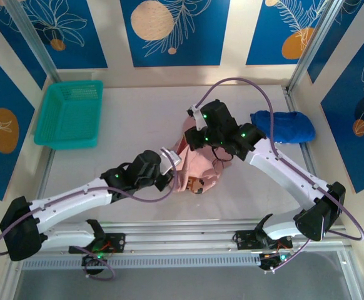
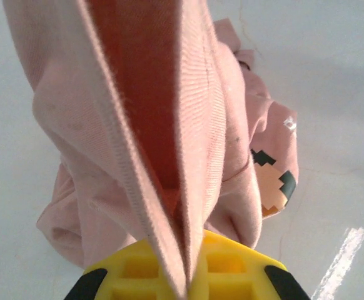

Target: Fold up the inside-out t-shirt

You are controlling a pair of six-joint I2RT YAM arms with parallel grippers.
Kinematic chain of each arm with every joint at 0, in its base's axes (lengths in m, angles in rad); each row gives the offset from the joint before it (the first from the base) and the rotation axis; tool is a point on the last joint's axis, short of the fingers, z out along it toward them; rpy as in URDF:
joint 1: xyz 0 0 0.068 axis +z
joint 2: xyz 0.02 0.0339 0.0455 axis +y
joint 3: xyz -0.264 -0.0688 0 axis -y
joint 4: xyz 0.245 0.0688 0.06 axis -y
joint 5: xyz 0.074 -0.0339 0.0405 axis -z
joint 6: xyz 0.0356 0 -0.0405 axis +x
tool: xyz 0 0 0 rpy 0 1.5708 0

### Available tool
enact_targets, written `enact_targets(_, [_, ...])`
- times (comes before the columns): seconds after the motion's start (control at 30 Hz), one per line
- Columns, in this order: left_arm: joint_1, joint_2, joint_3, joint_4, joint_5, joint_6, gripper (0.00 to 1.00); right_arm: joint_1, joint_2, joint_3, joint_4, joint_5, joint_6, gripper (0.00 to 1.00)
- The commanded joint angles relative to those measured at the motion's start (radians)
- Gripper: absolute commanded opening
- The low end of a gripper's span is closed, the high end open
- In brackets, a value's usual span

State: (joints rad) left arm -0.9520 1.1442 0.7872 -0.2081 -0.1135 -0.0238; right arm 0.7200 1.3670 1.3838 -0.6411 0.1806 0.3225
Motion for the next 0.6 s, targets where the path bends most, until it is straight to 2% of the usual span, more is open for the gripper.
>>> enact_targets(0.0, [0.007,-0.041,0.0,-0.024,0.038,-0.016,0.0,-0.008,-0.006,0.005,0.019,0.003,0.004,0.0])
enact_targets(0.07, [0.026,-0.065,-0.006,-0.017,0.034,-0.046,0.0,-0.012,-0.006,0.001,0.027,-0.022,0.005,0.03])
enact_targets(0.23, [0.156,-0.127,0.008,-0.042,0.069,-0.177,0.0,-0.037,-0.005,-0.009,0.044,-0.215,-0.006,0.35])
enact_targets(0.3, [0.215,-0.146,0.018,-0.079,0.072,-0.208,0.0,-0.047,-0.029,-0.019,0.038,-0.235,-0.012,0.42])
enact_targets(0.33, [0.249,-0.157,0.023,-0.101,0.074,-0.221,0.0,-0.058,-0.051,-0.036,0.043,-0.232,-0.012,0.49])
enact_targets(0.5, [0.376,-0.183,0.045,-0.192,0.039,-0.271,0.0,-0.185,-0.146,-0.192,0.136,-0.235,0.062,0.58])
enact_targets(0.57, [0.415,-0.185,0.053,-0.214,0.026,-0.282,0.0,-0.236,-0.123,-0.235,0.153,-0.172,0.085,0.58])
